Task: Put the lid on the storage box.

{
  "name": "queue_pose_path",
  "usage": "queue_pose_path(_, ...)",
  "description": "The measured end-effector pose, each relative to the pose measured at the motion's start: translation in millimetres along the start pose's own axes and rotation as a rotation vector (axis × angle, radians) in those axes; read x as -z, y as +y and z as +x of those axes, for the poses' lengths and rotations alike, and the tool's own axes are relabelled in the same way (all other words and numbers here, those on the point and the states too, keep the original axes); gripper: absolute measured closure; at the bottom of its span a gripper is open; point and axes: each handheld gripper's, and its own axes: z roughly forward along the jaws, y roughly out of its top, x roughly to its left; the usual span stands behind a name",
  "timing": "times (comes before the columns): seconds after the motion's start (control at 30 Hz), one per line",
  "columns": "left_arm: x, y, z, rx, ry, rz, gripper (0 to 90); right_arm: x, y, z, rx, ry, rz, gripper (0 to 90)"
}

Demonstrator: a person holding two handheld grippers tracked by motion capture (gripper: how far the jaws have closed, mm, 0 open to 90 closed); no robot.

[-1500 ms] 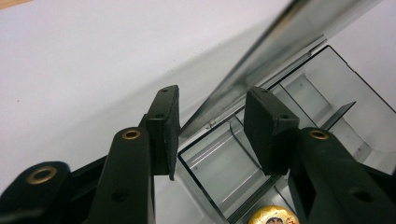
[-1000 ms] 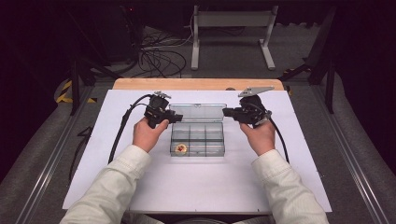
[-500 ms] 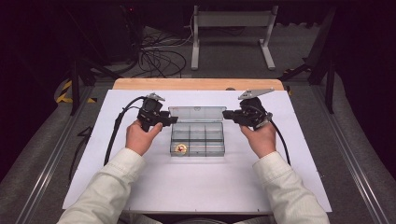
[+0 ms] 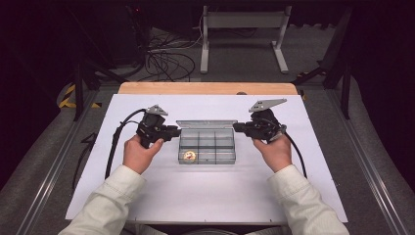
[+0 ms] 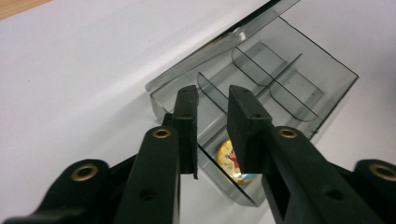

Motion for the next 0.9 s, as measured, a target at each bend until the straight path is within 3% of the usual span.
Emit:
queue_pose_path(0.23,6.1,-2.7,-9.4,-0.045,-0.014,0.015,82.5,1.8,-6.1,6.9,0.017,0.024,0.021,89.3)
queue_pose_path(0.57,5.3,-11.3,-12.9,-0.049,-0.04,0.046,84.7,3.2,-16.1,14.8,0.033,0.048,0.074,89.3)
queue_pose_path(0.9,1.2,-18.0,-18.0,-0.088,-0.056,0.107,86.4,2.5,-28.2,19.7,0.043,0.058,0.127,89.1)
